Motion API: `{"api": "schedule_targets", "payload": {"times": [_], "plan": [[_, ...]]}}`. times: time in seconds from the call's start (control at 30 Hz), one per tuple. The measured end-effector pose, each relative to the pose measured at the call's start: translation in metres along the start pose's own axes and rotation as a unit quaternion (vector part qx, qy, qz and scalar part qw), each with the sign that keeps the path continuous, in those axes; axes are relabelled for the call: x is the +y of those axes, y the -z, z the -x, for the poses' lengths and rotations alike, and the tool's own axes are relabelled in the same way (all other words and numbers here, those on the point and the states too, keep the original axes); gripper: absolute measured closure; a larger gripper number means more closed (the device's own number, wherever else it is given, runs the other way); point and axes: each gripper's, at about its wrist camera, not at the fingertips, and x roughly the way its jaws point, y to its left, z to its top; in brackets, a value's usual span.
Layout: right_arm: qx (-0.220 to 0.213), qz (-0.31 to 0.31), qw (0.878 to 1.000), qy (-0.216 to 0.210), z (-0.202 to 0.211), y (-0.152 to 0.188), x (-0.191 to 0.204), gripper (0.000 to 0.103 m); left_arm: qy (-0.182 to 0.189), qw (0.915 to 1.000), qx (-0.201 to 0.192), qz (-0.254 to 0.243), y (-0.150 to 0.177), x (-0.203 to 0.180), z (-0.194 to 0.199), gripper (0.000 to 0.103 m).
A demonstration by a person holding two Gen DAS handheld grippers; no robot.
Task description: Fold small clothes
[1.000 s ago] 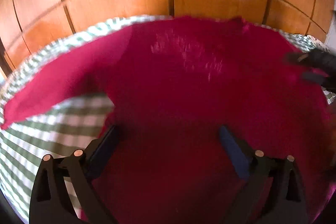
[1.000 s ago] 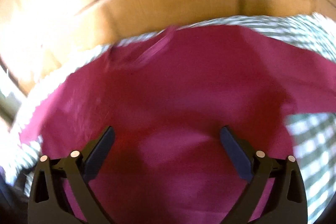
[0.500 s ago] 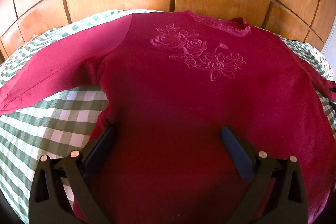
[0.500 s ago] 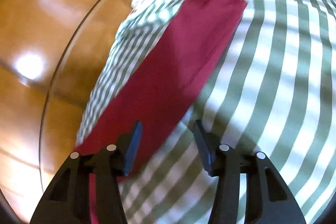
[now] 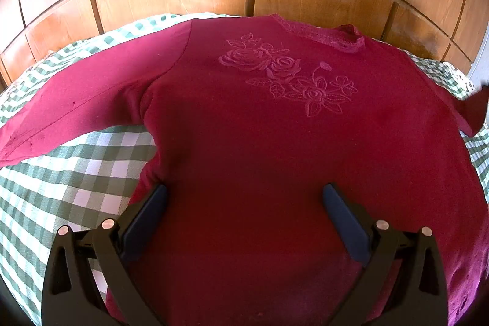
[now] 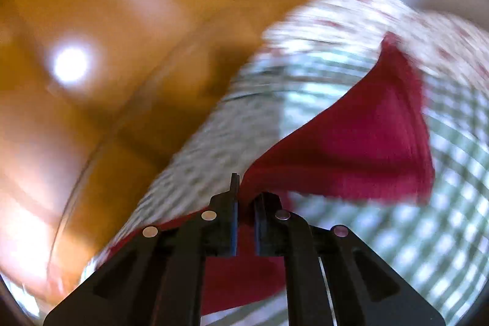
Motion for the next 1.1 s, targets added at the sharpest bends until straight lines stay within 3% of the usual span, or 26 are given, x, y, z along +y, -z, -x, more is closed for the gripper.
{"api": "schedule_targets", "payload": {"times": [0.13,0.23,0.43,0.53,0.57,0.6,0.63,0.67,0.73,0.83,0.9,1.03,1.1], "plan": [[0.035,0.092,0.992,-0.081,-0.011,0.034,0.097,0.096,0.007,1.0,-0.001,0.004,0.001,0.003,0.001,0.002],[0.074,0.145,0.978,-0.133,-0.025,0.074,0.165,0.096,0.015,0.9998,-0.003,0.009,0.002,0.007,0.002,0.002],[0.162,0.248,0.934,-0.198,-0.053,0.17,0.276,0.096,0.042,0.9991,0.004,0.012,-0.001,0.012,0.009,0.003],[0.204,0.274,0.915,-0.215,-0.057,0.204,0.294,0.094,0.074,0.9969,0.003,0.027,-0.006,0.022,0.019,0.004],[0.211,0.274,0.913,-0.218,-0.057,0.208,0.294,0.081,0.082,0.996,0.001,0.034,-0.009,0.026,0.023,0.005],[0.215,0.268,0.913,-0.221,-0.056,0.209,0.292,0.056,0.093,0.9947,-0.003,0.045,-0.014,0.032,0.028,0.006],[0.207,0.256,0.918,-0.22,-0.048,0.208,0.283,0.044,0.103,0.9931,-0.008,0.055,-0.019,0.038,0.032,0.007],[0.2,0.249,0.922,-0.219,-0.043,0.208,0.277,0.039,0.113,0.9914,-0.013,0.065,-0.025,0.043,0.035,0.007],[0.194,0.229,0.928,-0.22,-0.037,0.197,0.26,0.039,0.123,0.9892,-0.017,0.078,-0.038,0.052,0.036,0.007],[0.182,0.199,0.94,-0.21,-0.019,0.188,0.226,0.039,0.125,0.9873,-0.011,0.098,-0.06,0.062,0.024,0.02],[0.178,0.186,0.947,-0.192,-0.007,0.182,0.197,0.039,0.127,0.9861,-0.001,0.107,-0.073,0.064,0.012,0.027],[0.17,0.149,0.964,-0.138,0.014,0.171,0.129,0.039,0.14,0.9826,0.025,0.12,-0.095,0.061,-0.016,0.028],[0.164,0.131,0.971,-0.118,0.019,0.164,0.106,0.039,0.144,0.9811,0.037,0.124,-0.103,0.055,-0.03,0.036]]}}
